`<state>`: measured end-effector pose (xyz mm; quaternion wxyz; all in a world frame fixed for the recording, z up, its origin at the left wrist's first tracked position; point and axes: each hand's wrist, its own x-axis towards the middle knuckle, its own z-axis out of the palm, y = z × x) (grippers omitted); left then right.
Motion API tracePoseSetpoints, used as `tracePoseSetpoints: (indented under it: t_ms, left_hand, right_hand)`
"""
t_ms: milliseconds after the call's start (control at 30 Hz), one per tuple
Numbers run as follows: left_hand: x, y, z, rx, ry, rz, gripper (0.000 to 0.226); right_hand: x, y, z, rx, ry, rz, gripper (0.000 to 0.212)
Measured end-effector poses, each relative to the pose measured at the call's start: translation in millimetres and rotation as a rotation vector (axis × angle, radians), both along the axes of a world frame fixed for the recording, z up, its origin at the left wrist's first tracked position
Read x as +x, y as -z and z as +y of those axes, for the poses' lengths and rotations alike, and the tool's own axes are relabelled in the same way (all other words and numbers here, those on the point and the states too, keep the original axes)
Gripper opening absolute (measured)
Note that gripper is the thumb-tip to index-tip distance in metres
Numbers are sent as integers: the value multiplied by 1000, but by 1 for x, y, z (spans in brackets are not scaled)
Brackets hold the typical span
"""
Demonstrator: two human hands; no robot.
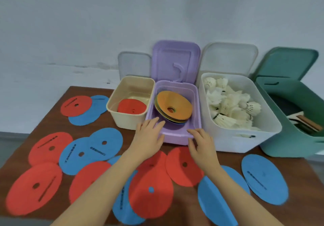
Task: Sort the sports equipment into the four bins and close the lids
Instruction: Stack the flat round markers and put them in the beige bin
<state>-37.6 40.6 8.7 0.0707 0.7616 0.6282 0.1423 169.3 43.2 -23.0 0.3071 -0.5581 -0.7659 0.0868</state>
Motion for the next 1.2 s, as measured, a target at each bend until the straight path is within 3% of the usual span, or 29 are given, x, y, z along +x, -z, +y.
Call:
tracePoseSetpoints:
  t_ms: [133, 233, 400, 567, 767, 900, 1200]
  left_hand:
    - [65, 22, -38, -61, 9, -15, 55]
    - [103, 38, -61, -109, -12, -48, 48]
    - [144, 66, -90, -311, -16, 4, 51]
    - [161, 91, -104, -490, 31, 69, 69]
    - [164, 121, -115, -598, 156, 154, 99]
    - [160, 128, -115, -554, 179, 136, 99]
    - [168, 130, -96, -446, 315, 146, 91]
  right_hand:
    - [64, 21, -37, -59, 48, 18, 35]
    - [107, 38, -59, -219, 147, -38, 31]
    - [155, 65, -76, -573, 245, -323, 70]
    - [170, 82, -78, -721, 249, -402, 101]
    - [164, 96, -94, -661, 262, -309, 77]
    - [155, 97, -99, -614, 333, -126, 66]
    - [164, 91, -83, -530, 394, -45, 47]
